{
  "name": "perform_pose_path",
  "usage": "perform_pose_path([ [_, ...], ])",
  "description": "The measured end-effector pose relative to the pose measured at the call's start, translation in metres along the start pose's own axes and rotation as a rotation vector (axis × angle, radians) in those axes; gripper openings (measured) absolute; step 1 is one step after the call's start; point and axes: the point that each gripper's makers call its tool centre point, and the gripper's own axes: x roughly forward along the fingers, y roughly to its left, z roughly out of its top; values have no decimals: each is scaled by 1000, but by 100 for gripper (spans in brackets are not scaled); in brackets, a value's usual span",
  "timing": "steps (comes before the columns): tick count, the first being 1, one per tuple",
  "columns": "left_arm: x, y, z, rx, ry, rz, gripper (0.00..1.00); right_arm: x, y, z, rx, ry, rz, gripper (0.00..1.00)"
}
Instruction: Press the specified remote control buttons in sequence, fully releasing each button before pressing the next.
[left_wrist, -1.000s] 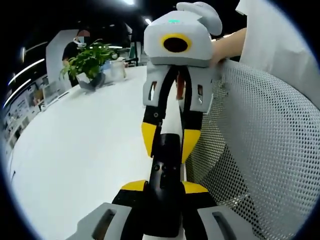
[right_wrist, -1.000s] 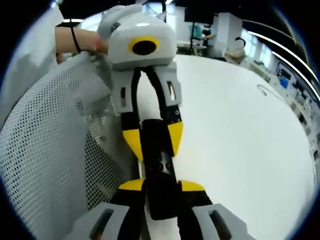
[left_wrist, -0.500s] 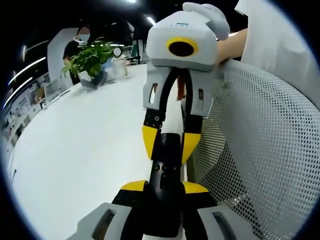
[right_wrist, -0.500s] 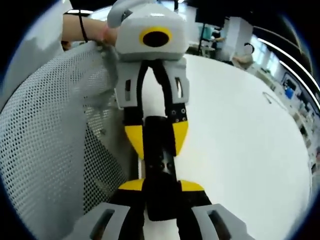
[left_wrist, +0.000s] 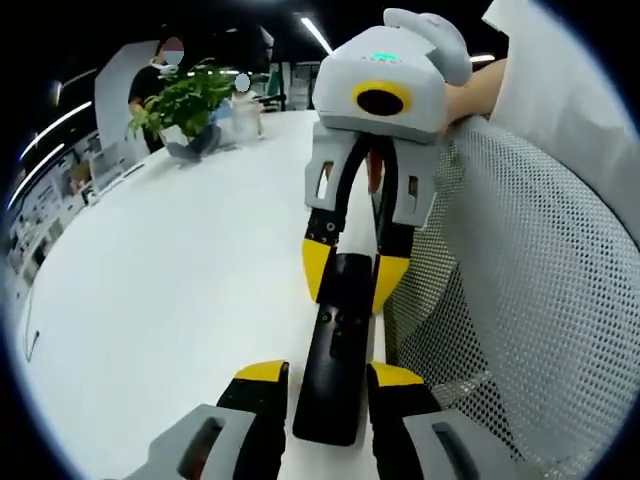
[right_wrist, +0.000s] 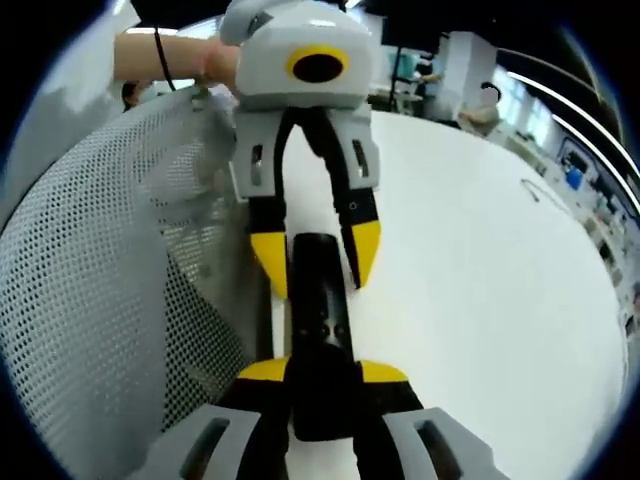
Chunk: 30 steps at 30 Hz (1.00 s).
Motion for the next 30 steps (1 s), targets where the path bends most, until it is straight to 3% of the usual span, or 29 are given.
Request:
perform_pose_path([
  [4,-19,17,17,-113,-103,74,39,0,-1,0,12,-6,-3,21],
  [9,-35,30,17,-126,-106,212,46,0,-1,0,28,-16,-1,21],
  [14,-57,36,23,-204,-181,323,48,0,-2,1,36,-18,-6,21],
  [27,-104,45,15,-377,-319,557,75,0,-2,2,31,-17,-11,22],
  [30,-115,46,16,-414,-390,621,84,0,-2,2,30,-17,-11,22],
])
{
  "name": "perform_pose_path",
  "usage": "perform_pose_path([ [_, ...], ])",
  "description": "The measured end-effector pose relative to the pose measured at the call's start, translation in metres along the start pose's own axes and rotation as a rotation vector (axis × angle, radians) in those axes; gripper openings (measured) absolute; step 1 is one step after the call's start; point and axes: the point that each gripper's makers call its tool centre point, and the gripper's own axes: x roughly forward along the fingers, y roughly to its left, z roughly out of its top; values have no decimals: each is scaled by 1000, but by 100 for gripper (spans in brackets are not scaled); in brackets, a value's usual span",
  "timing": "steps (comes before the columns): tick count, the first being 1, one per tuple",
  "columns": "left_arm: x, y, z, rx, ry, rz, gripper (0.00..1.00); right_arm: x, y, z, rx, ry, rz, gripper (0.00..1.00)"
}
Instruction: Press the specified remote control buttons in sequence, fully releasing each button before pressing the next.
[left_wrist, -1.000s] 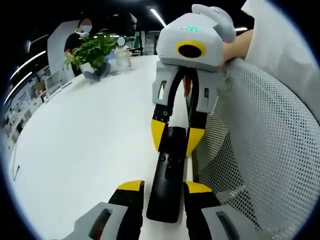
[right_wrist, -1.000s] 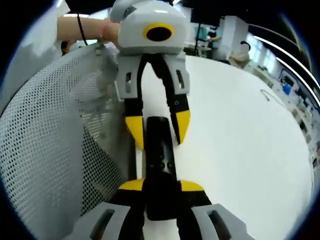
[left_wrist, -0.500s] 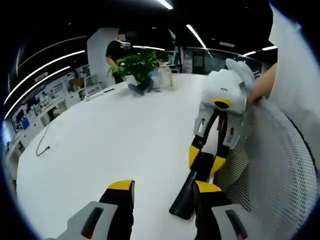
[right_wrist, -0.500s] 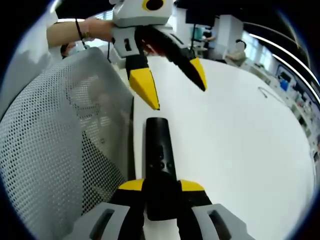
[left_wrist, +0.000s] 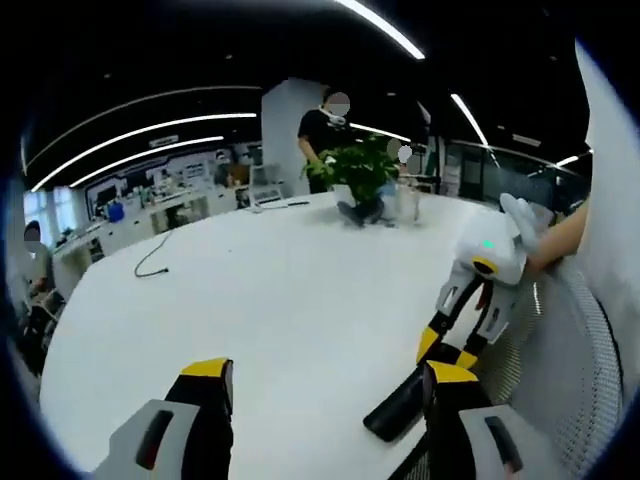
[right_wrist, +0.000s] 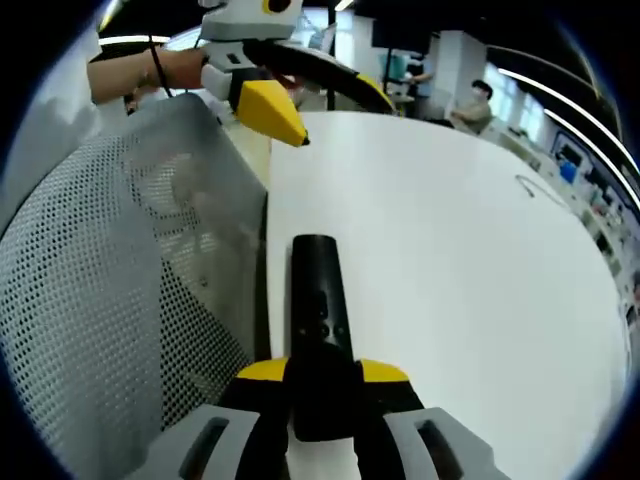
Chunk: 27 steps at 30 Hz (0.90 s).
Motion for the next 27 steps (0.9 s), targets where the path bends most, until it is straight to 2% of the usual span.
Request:
perform_pose_path([
  [3,-5,4,9,-29,-93,48,100,0,0,0,-2,2,0,22],
  [6,-11,8,15,-83,-166,108,100,0,0,0,-12,11,-1,21],
  [7,-11,8,15,-87,-174,114,100,0,1,0,-14,14,-1,21],
  [9,-14,14,20,-97,-230,164,100,0,1,-1,-27,24,3,21],
  [13,-19,27,24,-13,-255,253,100,0,1,-1,-35,34,10,21],
  [18,-27,35,31,-117,-339,270,100,-2,-3,-3,-45,51,13,21],
  [22,-29,37,35,-79,-353,293,100,-3,-13,-6,-49,65,8,21],
  [27,-25,34,31,-55,-314,283,100,-4,-26,-8,-53,78,13,21],
])
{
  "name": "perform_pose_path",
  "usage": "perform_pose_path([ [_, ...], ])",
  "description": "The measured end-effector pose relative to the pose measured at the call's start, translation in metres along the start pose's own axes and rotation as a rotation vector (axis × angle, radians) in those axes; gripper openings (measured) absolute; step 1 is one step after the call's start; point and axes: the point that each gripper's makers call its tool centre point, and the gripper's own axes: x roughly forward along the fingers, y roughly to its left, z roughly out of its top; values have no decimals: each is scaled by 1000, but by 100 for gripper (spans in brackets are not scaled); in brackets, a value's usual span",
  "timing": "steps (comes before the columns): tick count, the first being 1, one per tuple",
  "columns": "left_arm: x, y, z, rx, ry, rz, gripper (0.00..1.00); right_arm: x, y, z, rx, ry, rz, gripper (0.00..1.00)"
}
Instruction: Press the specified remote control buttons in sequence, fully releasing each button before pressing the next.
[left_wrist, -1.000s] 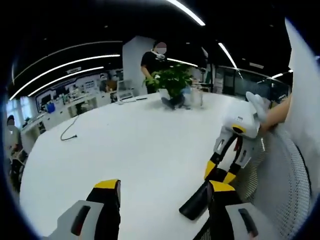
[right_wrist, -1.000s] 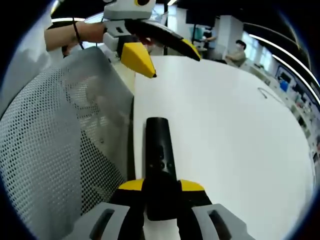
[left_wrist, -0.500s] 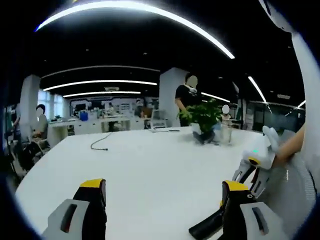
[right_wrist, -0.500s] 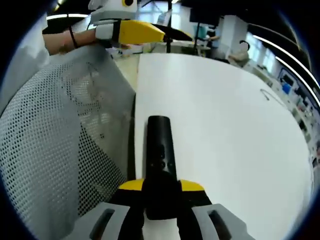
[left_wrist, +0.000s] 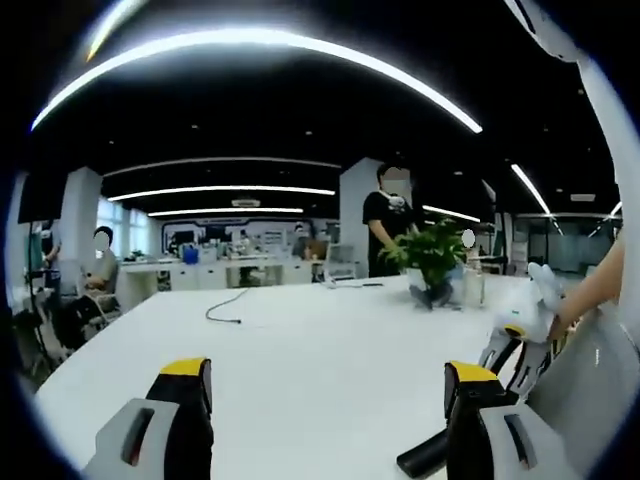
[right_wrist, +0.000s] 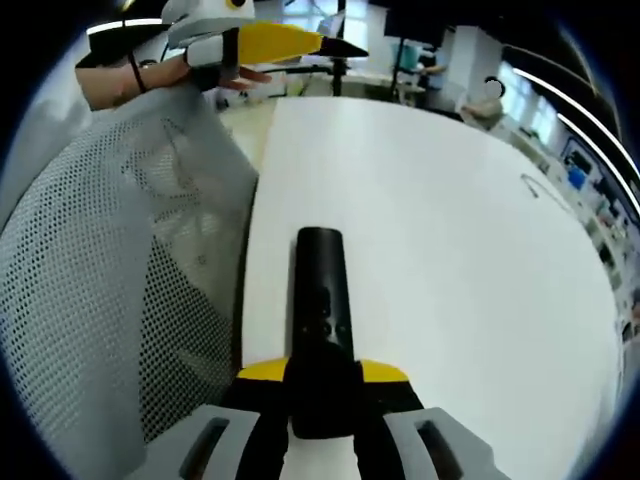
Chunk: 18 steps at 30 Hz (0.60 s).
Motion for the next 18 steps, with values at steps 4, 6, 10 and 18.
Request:
perform_pose_path([
  [4,0,-2,0,0,0,-12,100,2,-7,3,-4,-5,9,21],
  [6,0,-1,-1,11,0,-9,100,3,-12,4,-6,-8,8,21],
  [10,0,-1,-6,18,25,-9,100,5,-24,5,10,-11,-1,21],
  [18,-1,-2,-4,16,19,-12,100,6,-39,6,-8,8,11,21],
])
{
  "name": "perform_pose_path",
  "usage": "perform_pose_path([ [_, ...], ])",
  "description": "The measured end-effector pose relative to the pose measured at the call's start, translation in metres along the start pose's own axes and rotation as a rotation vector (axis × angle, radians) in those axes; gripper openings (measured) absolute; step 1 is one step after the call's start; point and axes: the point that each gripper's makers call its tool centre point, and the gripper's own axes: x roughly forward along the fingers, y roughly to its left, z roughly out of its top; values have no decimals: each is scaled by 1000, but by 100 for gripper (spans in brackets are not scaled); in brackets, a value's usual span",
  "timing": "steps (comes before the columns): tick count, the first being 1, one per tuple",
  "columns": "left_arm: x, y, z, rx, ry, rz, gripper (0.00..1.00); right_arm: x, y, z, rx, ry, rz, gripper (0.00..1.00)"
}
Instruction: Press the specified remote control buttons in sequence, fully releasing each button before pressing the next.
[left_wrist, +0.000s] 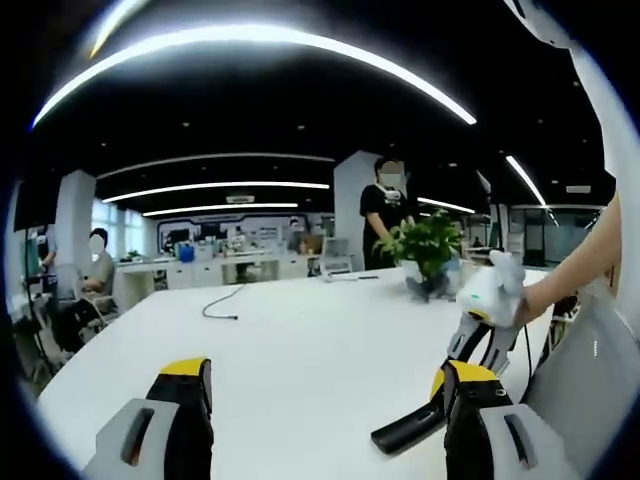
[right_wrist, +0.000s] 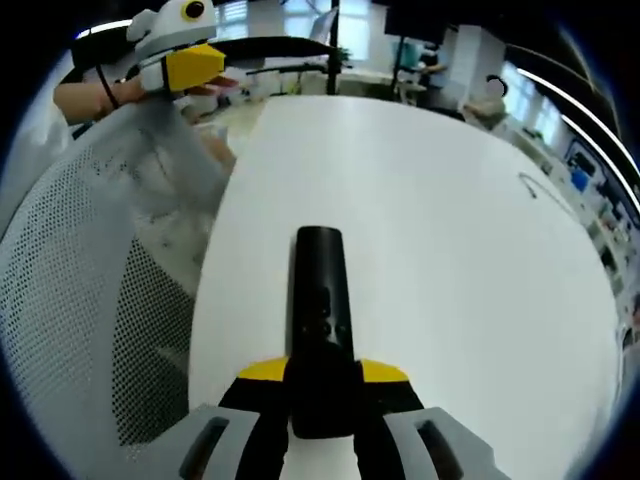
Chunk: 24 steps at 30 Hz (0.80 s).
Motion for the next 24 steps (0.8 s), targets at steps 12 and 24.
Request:
perform_pose_path([
  [12,-1,1,-3,8,18,5,100,-1,-24,-2,-27,35,19,21],
  [24,0,2,-5,7,28,11,100,-3,-50,-5,-34,58,29,21],
])
